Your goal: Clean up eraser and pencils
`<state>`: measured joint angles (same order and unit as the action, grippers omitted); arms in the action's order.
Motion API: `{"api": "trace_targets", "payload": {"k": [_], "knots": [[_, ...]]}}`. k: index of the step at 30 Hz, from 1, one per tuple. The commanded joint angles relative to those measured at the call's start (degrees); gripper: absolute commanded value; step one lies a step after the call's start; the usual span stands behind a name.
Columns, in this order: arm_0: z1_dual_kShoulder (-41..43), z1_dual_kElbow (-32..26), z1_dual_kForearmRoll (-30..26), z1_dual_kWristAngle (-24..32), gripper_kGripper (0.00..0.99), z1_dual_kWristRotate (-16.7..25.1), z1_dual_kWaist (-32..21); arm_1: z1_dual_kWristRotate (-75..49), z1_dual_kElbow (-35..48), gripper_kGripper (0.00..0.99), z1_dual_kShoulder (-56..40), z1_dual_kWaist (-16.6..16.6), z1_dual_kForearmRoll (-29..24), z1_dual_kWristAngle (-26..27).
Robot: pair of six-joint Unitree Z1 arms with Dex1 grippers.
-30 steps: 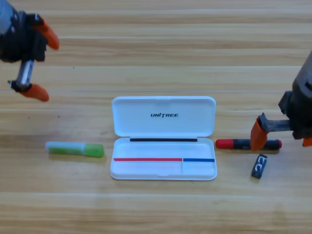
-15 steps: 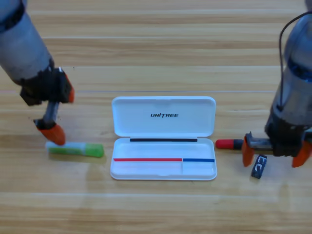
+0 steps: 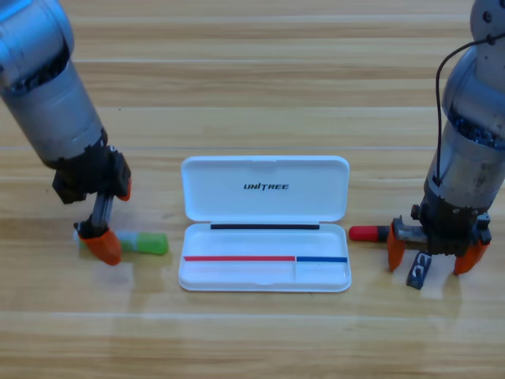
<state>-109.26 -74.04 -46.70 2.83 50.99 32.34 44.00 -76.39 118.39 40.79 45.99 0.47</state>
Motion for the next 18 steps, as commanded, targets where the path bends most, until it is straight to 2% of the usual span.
{"api": "trace_targets", "payload": {"k": [1,4,9,14,16,18], "knots": [[-2.2,3.4,3.3,0.3,0.983,0.2,-2.5,0.3,1.9,0.678,4.9,-1.1,-0.6,4.2],[-2.0,5.0,5.1,0.8,0.983,0.9,-3.3,0.0,1.9,0.462,4.5,-1.1,-0.2,5.7],[-2.2,7.1,7.4,1.7,0.983,2.0,-4.6,-2.8,1.6,0.0,4.7,-0.9,0.2,6.5],[-2.2,9.6,10.1,2.3,0.982,2.4,-5.4,-9.7,0.9,0.0,4.2,-1.0,1.6,6.3],[-2.3,10.7,11.4,3.0,0.982,2.6,-5.7,-15.8,-1.2,0.0,3.4,-0.3,5.5,6.0],[-2.6,11.3,12.2,3.8,0.982,3.2,-6.2,-29.5,-3.7,0.0,2.1,0.8,9.5,4.6]]}}
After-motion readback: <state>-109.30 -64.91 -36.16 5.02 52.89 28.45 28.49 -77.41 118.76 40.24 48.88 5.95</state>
